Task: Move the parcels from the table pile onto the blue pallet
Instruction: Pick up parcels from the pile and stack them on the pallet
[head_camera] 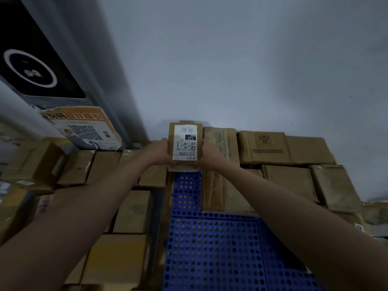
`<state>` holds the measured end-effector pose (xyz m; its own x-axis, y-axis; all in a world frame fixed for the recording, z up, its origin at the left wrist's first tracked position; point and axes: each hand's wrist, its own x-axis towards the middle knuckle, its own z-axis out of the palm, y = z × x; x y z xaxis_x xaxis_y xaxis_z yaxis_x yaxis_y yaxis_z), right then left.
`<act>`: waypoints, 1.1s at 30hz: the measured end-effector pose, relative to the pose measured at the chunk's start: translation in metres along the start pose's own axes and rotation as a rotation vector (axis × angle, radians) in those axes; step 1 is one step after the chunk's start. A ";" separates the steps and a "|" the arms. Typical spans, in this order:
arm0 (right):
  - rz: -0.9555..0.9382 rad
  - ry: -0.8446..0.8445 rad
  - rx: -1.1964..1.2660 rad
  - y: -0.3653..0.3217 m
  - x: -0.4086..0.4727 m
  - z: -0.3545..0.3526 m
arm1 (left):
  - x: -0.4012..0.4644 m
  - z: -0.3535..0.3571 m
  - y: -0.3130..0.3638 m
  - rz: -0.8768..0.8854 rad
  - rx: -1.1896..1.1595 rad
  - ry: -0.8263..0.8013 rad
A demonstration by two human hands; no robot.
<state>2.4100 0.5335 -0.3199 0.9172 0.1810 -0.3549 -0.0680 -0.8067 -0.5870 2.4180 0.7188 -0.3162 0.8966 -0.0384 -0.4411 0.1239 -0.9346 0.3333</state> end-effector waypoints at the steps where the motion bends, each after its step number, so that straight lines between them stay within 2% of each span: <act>1: 0.008 0.000 -0.011 0.003 0.008 0.003 | 0.007 0.003 -0.001 -0.002 -0.008 -0.007; 9: 0.032 0.058 -0.130 0.022 0.045 0.017 | 0.045 0.024 -0.003 -0.010 -0.029 -0.017; 15: -0.092 0.109 -0.282 0.026 0.051 0.028 | 0.057 0.041 -0.008 0.004 -0.068 -0.017; 21: -0.107 0.211 -0.394 0.026 0.050 0.036 | 0.058 0.047 -0.006 0.024 -0.009 0.024; 28: -0.087 0.118 -0.356 0.019 0.037 0.028 | 0.042 0.037 0.011 -0.021 0.121 0.009; 33: -0.054 -0.016 -0.381 0.008 0.000 0.011 | 0.000 0.031 0.019 0.044 0.222 0.061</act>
<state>2.4050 0.5329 -0.3326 0.9089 0.2351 -0.3444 0.1337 -0.9466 -0.2934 2.4072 0.6906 -0.3354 0.9241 -0.0660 -0.3763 -0.0067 -0.9876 0.1566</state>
